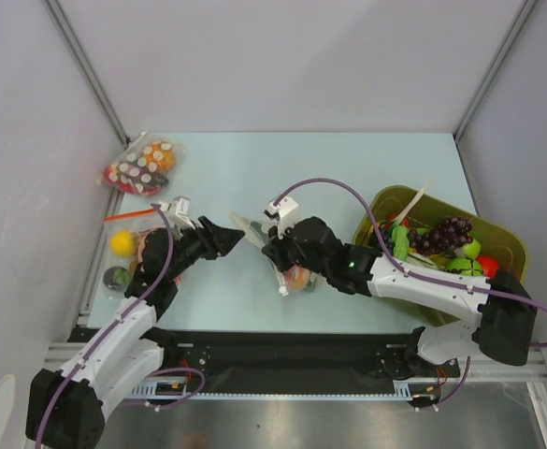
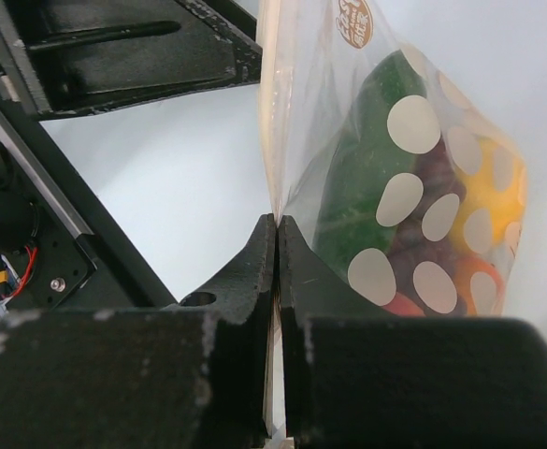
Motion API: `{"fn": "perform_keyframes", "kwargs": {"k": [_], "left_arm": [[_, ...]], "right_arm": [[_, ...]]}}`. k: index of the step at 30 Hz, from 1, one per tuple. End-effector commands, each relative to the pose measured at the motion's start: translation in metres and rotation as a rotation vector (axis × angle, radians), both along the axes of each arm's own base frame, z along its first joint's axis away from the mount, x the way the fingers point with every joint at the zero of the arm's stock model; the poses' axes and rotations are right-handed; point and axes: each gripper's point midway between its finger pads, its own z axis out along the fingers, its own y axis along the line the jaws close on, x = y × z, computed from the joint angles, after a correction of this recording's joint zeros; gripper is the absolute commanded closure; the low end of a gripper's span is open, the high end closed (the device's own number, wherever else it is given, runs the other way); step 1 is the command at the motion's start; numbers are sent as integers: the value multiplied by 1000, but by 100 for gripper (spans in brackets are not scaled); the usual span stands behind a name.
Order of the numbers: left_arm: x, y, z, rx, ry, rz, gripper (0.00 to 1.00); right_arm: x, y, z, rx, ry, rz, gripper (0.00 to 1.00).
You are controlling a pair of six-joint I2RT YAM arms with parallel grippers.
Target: Open the zip-top bag and remove the fake food
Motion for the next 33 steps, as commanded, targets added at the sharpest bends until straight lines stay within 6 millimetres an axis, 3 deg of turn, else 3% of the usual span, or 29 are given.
{"fn": "perform_keyframes", "kwargs": {"k": [1,22,24,26,27,29,31,33], "left_arm": [[6,-1,8,-19,-23,12,39],[16,-20,7,-98,-16,-50,36],[15,-22,6,-106,-12,-62,44],[13,-25,3,-113,-4,-78,57],[12,-26,5,-121,-10,-87,72],[10,-27,6,-128,-11,-94,91],[9,-28,9,-134,-18,-103,100],[7,-29,14,-141,-36,-114,100]], "right_arm": [[-1,7,32,101,-42,16,100],[-14,17,22,69,-34,75,100],[-14,16,21,68,-32,73,100],[-13,15,22,66,-34,66,100],[-11,13,22,64,-34,56,100],[-8,11,21,63,-31,45,99],[-6,9,20,67,-25,39,90],[-4,9,23,82,-24,43,78]]}}
